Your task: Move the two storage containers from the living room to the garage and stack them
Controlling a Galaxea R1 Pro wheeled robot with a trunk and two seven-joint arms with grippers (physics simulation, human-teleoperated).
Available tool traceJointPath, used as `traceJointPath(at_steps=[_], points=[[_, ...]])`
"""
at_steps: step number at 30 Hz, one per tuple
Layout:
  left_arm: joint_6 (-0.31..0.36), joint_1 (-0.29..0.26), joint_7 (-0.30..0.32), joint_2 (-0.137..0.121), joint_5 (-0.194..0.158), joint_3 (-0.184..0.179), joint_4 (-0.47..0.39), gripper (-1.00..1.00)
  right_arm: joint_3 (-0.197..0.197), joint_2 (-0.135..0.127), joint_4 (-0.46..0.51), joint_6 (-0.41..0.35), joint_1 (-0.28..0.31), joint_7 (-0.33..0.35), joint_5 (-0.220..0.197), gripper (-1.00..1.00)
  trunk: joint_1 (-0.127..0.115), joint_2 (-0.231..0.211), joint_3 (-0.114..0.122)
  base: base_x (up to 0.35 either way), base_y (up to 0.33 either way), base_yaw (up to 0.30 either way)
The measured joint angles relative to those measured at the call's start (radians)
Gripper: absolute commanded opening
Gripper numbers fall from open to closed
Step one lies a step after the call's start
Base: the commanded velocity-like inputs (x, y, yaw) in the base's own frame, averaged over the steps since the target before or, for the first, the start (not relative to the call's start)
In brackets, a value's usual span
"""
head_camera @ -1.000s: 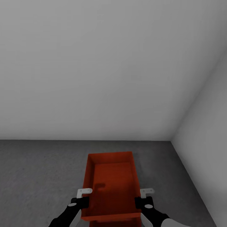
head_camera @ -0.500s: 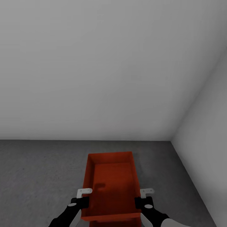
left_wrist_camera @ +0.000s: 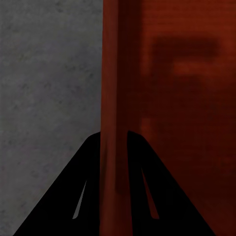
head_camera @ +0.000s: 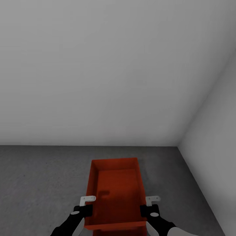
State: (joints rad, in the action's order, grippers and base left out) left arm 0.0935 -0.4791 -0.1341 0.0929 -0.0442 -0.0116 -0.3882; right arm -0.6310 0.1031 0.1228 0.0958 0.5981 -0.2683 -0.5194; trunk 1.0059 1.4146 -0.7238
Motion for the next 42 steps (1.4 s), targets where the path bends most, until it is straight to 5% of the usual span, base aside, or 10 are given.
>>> traceJointPath(at_steps=[9, 42], points=[[0.001, 0.000, 0.000, 0.000, 0.000, -0.001, 0.000, -1.00, 0.000, 0.000, -0.001, 0.000, 0.000, 0.000, 0.000, -1.00, 0.034, 0.063, -0.028, 0.000, 0.000, 0.000], [0.001, 0.000, 0.000, 0.000, 0.000, -0.001, 0.000, -1.00, 0.000, 0.001, -0.002, 0.001, 0.000, 0.000, -0.001, -1.00, 0.035, 0.063, -0.028, 0.000, 0.000, 0.000]])
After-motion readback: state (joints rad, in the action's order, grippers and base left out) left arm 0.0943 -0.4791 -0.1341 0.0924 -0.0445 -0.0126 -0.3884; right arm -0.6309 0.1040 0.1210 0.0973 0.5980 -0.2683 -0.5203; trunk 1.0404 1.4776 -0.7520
